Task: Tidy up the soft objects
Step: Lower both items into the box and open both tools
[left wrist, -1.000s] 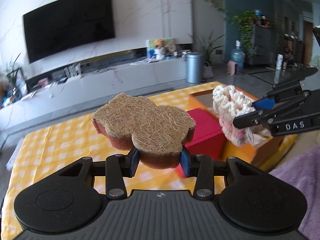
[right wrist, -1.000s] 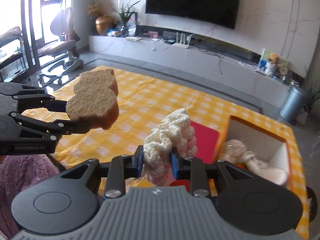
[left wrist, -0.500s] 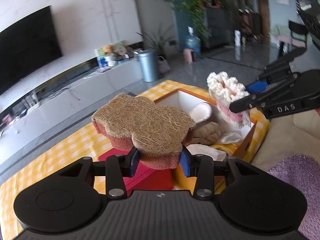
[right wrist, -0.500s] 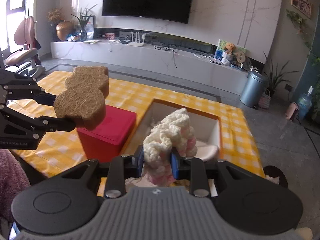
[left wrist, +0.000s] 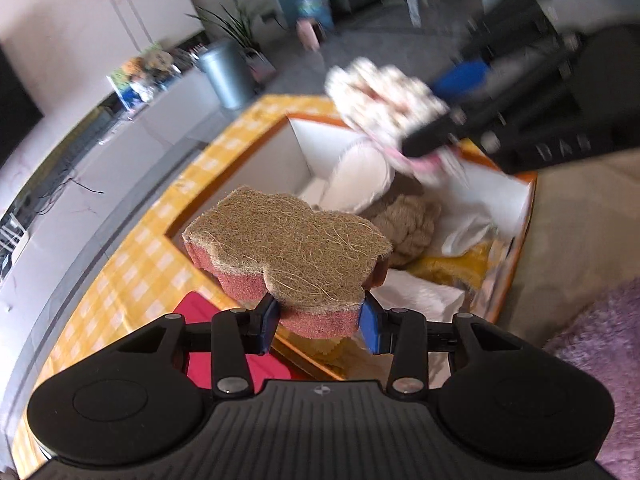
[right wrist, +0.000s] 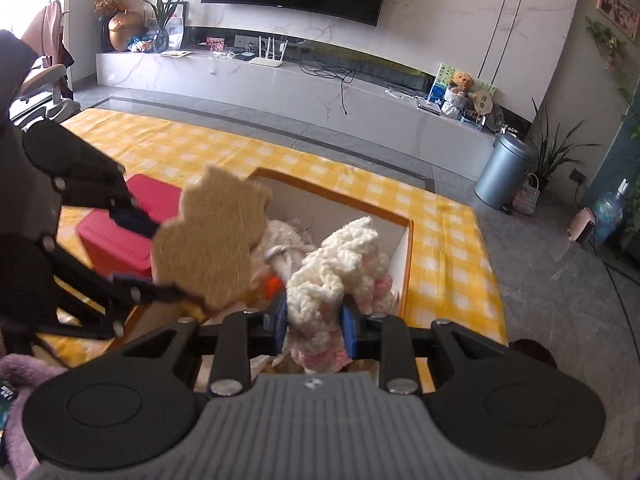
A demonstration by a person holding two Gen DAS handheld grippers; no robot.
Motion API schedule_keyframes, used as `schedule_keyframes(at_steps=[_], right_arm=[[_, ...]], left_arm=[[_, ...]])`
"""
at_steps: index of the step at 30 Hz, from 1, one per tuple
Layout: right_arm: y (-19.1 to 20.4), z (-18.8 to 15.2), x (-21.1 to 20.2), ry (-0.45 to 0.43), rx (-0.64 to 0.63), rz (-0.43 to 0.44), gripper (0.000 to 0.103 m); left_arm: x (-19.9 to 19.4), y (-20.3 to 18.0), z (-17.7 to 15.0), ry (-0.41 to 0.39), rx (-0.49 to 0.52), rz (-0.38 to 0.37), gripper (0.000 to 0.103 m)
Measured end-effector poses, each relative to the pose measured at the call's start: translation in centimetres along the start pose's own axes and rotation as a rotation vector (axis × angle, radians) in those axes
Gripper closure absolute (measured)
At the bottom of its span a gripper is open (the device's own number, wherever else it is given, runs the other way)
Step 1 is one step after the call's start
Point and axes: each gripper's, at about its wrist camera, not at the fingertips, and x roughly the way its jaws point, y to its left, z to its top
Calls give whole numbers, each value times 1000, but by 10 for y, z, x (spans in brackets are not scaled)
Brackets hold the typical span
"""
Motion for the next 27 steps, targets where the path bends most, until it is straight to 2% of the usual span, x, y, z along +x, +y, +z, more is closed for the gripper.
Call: schedule_keyframes(at_steps=[5,10,16,20,24,25,27], right_arm=[[-12,16,30,-21,-4,15,77],[-23,27,70,-14,-14,29,76],[-30,29,114,50,-24,44,76],[-30,27,133,71,-24,33,74],[-29,30,134,68,-24,9,67],[-28,31,131,62,-25,-2,61],[-26,34,125,53,-28,-7,60]], left_arm=[[37,1,9,97,58,-8,55],[57,15,14,126,32,-17,54],[63,26,14,121,-5,-27,48],[57,25,14,89,-14,-56,34],[47,25,15,60,-26,-62,25],[43,25,15,51,-32,-65,25],[34,25,15,32,-45,-70,25]])
